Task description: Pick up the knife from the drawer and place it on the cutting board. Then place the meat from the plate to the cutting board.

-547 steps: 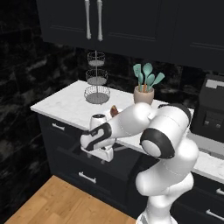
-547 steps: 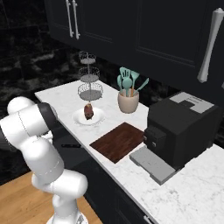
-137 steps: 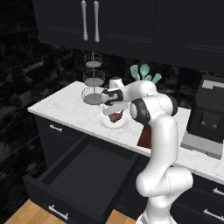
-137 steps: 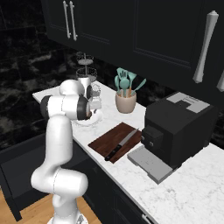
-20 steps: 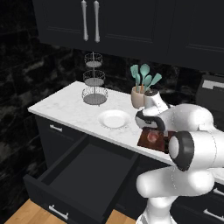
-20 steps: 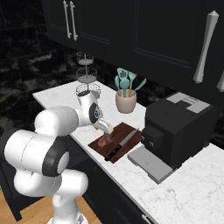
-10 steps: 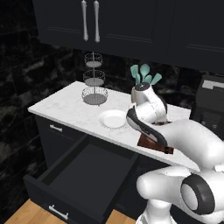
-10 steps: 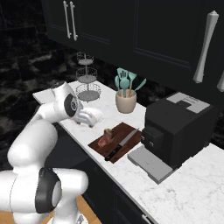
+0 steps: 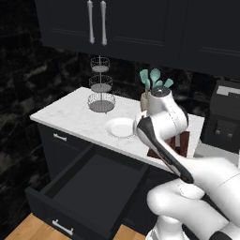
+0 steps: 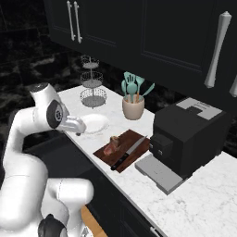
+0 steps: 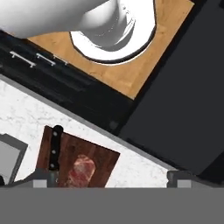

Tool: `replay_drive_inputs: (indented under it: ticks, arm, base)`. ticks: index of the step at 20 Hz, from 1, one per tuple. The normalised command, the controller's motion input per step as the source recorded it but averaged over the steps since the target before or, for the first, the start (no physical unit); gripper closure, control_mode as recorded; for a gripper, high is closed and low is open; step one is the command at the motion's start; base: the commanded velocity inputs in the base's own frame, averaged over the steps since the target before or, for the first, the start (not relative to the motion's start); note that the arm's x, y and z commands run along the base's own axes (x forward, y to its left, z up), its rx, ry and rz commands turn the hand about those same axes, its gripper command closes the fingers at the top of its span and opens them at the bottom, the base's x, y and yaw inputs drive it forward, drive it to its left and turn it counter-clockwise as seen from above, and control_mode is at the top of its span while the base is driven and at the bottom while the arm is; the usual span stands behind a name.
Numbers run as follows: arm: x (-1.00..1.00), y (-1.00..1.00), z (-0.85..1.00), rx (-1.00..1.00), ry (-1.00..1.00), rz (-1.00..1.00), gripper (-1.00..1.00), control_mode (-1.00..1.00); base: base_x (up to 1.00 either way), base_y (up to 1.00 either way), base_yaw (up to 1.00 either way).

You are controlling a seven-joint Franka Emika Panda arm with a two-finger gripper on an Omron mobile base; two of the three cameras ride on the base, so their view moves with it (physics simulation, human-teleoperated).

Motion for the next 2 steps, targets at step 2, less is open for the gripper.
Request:
replay_drive_inputs:
  ticks: [2]
  arm:
    - [-0.08, -0.06, 0.00, 0.19, 0.01, 0.01, -1.00, -1.00]
  base:
    - [0.00, 0.00, 0.00]
